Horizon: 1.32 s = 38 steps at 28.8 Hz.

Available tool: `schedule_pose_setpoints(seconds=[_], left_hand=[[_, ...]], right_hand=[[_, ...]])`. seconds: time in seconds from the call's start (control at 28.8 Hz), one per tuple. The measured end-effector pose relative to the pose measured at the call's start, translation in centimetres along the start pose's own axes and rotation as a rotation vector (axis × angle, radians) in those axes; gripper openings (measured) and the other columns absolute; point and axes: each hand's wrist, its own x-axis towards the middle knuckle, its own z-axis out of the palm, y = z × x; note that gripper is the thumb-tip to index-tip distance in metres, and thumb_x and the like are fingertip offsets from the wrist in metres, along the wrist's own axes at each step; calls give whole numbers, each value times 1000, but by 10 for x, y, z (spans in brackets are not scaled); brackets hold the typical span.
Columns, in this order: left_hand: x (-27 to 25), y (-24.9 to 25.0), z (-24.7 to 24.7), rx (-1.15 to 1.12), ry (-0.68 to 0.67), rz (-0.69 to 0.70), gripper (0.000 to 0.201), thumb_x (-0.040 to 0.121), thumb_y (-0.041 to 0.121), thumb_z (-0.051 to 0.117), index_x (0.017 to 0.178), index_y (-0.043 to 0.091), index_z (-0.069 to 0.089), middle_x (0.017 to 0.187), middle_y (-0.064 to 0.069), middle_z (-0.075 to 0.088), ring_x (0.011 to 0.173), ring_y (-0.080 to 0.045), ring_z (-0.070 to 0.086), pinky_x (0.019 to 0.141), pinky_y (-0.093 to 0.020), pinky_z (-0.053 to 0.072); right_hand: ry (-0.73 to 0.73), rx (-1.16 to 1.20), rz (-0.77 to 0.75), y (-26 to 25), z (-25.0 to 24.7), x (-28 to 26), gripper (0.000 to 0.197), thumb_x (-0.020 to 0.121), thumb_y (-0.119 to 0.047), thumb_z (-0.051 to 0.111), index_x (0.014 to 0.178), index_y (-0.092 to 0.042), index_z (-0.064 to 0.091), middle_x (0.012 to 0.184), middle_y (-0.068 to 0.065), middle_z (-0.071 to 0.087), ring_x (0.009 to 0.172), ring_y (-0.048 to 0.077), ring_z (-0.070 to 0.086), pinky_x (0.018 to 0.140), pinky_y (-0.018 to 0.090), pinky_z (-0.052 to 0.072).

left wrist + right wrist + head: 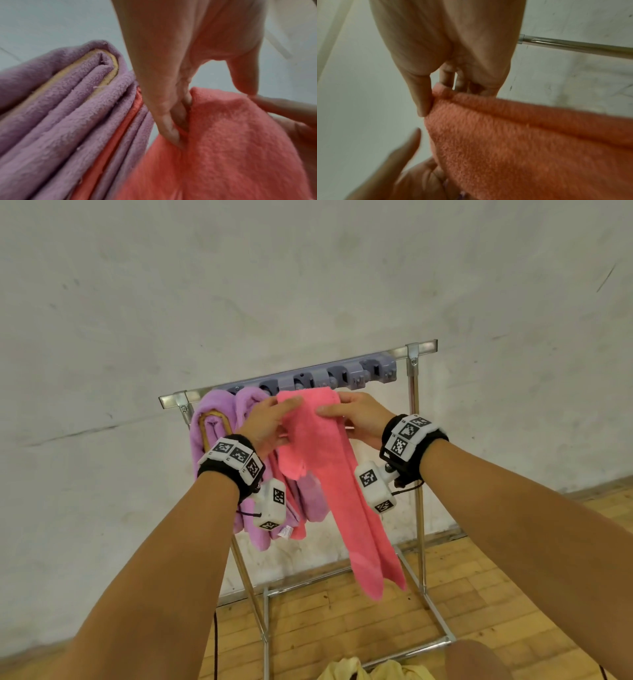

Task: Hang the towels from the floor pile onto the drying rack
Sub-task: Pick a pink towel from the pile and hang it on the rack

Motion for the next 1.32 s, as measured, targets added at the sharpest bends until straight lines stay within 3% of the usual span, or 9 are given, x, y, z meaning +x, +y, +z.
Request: schedule_pose_setpoints(seconds=[0.14, 0.28, 0.38, 0.59, 0.69, 0.83, 1.04, 1.11, 1.32], left_hand=[[-6, -5, 6, 105, -121, -44, 38, 89, 13, 68, 126, 10, 59, 105, -5, 69, 93, -22, 67, 64, -28, 56], [0, 2, 4, 40, 27, 28, 39, 89, 11, 69, 127, 12, 57, 109, -7, 68, 88, -17, 67, 64, -28, 56], [3, 6, -1, -36, 144, 77, 47, 89, 14, 71, 132, 15, 52, 105, -5, 63, 82, -14, 61, 60, -27, 52], [-1, 2, 2, 30, -92, -39, 64, 78, 24, 78, 136, 28, 51, 131, -9, 59, 115, -31, 61, 85, -49, 57], [-2, 8, 6, 26, 14, 39, 52, 85, 10, 73, 131, 27, 55, 116, -10, 65, 95, -23, 66, 72, -35, 58], [0, 16, 1, -88, 95, 146, 41, 88, 2, 68, 125, 15, 58, 88, -10, 66, 69, -17, 64, 55, -27, 55], [-8, 13, -1, 37, -46, 27, 36, 85, 18, 74, 119, 28, 65, 115, -7, 68, 101, -23, 65, 82, -39, 56], [-6, 12, -3, 6, -30, 62, 40, 78, 14, 79, 114, 25, 69, 121, -10, 67, 107, -26, 65, 90, -45, 54], [-7, 22, -7, -29, 91, 74, 22, 93, 5, 50, 107, 8, 67, 75, -3, 57, 63, -13, 52, 51, -19, 49]], right_hand=[[74, 68, -69, -6, 3, 3, 25, 90, -14, 69, 114, -9, 69, 98, 3, 72, 86, 13, 67, 68, 24, 54], [-6, 26, 46, -5, 2, -1, 29, 91, -12, 65, 120, -9, 65, 99, 3, 70, 87, 14, 65, 70, 25, 53], [-62, -70, 72, -6, 0, -5, 18, 89, -12, 66, 107, -14, 68, 95, 1, 68, 87, 15, 63, 73, 27, 50], [63, -12, -66, -17, 4, 4, 29, 89, -19, 70, 117, -10, 69, 109, 7, 73, 96, 19, 69, 71, 27, 55], [50, 6, -22, -18, 7, 4, 28, 92, -16, 65, 119, -7, 67, 94, 3, 71, 77, 11, 68, 58, 20, 52], [-57, -141, 73, -16, 10, 2, 35, 86, -10, 69, 121, -9, 64, 107, 7, 69, 92, 19, 65, 75, 31, 53], [114, -70, -61, -25, 14, 11, 35, 84, -15, 75, 116, -4, 67, 113, 11, 71, 107, 27, 66, 85, 39, 56], [107, -54, -44, -25, 16, 13, 34, 86, -18, 73, 117, -5, 67, 110, 9, 71, 101, 23, 67, 77, 35, 56], [30, -140, 33, -22, 16, 12, 39, 80, -9, 74, 117, -10, 67, 114, 7, 70, 107, 24, 65, 84, 36, 54]])
